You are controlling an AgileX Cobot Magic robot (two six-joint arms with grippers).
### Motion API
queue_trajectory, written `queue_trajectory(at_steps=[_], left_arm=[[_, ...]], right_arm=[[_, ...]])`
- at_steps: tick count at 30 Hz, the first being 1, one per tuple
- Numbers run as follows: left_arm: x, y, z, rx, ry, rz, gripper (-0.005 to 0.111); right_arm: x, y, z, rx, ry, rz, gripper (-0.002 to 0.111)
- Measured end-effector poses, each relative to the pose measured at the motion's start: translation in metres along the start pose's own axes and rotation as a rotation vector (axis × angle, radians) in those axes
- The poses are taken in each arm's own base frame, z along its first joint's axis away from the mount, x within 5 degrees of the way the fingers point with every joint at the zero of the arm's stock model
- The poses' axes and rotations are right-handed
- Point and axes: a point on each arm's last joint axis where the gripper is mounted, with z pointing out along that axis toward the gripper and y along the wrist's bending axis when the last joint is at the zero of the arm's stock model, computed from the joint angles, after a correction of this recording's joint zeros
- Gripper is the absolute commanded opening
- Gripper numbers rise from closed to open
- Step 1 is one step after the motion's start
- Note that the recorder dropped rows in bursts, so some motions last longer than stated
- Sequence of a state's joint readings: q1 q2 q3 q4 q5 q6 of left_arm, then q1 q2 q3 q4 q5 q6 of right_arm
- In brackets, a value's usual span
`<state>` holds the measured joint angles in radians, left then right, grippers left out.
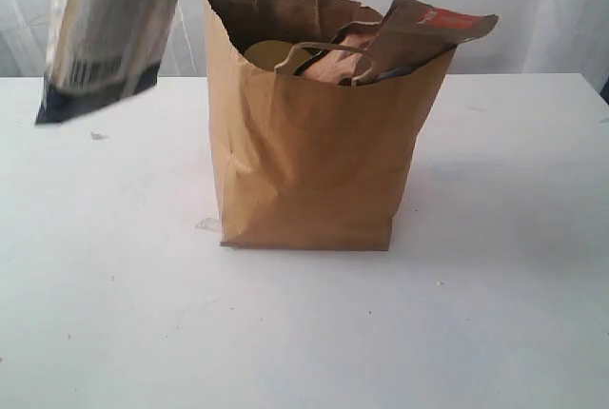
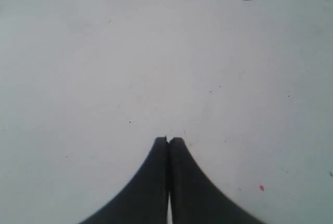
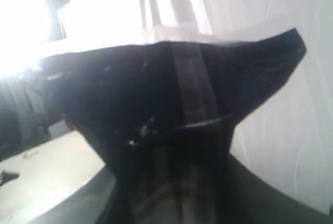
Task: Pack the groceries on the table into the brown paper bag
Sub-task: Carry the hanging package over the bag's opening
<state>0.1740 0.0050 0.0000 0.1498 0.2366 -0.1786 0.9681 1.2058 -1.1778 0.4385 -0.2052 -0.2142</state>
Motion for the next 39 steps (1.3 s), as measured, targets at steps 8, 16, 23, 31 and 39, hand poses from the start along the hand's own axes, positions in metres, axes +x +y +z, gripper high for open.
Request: queue_trajectory(at_steps=[8, 16, 23, 31, 39], left_arm=[[0.000, 0.000, 0.000, 0.000, 0.000, 0.000, 0.000], [0.000, 0.000, 0.000, 0.000, 0.000, 0.000, 0.000], [0.000, 0.000, 0.000, 0.000, 0.000, 0.000, 0.000], [0.000, 0.000, 0.000, 0.000, 0.000, 0.000, 0.000], [0.000, 0.000, 0.000, 0.000, 0.000, 0.000, 0.000]], right_arm=[[-0.034, 0.003, 0.010, 0.052, -0.284, -0.374, 0.000], [-0.012, -0.012, 0.032, 0.123, -0.221, -0.601, 0.000], [0.005, -0.032, 0.047, 0.184, -0.182, -0.695, 0.000], [0.022, -0.054, 0.061, 0.256, -0.178, -0.727, 0.000], [0.047, -0.067, 0.077, 0.320, -0.215, -0.719, 0.000]])
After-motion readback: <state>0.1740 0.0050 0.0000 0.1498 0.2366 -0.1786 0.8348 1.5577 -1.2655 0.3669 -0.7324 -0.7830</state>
